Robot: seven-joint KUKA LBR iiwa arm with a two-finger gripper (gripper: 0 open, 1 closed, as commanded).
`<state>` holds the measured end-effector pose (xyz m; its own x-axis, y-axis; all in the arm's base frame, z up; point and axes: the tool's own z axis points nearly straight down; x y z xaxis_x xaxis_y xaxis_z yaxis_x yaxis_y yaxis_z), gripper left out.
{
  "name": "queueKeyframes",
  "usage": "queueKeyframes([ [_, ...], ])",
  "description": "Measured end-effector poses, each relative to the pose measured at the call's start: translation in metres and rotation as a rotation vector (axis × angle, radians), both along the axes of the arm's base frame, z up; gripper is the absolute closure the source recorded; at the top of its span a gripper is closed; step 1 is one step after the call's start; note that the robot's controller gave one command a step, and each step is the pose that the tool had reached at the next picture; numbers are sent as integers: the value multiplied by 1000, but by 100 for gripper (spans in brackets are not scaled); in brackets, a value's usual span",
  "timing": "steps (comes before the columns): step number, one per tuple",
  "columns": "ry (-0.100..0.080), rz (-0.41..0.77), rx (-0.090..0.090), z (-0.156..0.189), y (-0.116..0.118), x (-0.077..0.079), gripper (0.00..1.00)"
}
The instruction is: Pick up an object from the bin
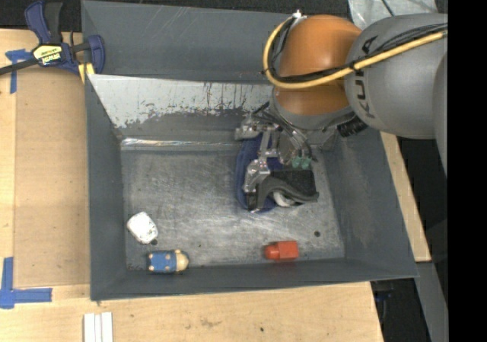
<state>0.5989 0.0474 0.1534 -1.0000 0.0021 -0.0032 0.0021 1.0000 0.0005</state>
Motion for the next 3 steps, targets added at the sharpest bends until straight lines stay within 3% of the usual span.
queueKeyframes([
  [1,-3,208,8,-67,-42,24,0],
  [2,1,209,5,-64,-43,24,100],
  [3,-9,529,-4,120,-45,3,100],
])
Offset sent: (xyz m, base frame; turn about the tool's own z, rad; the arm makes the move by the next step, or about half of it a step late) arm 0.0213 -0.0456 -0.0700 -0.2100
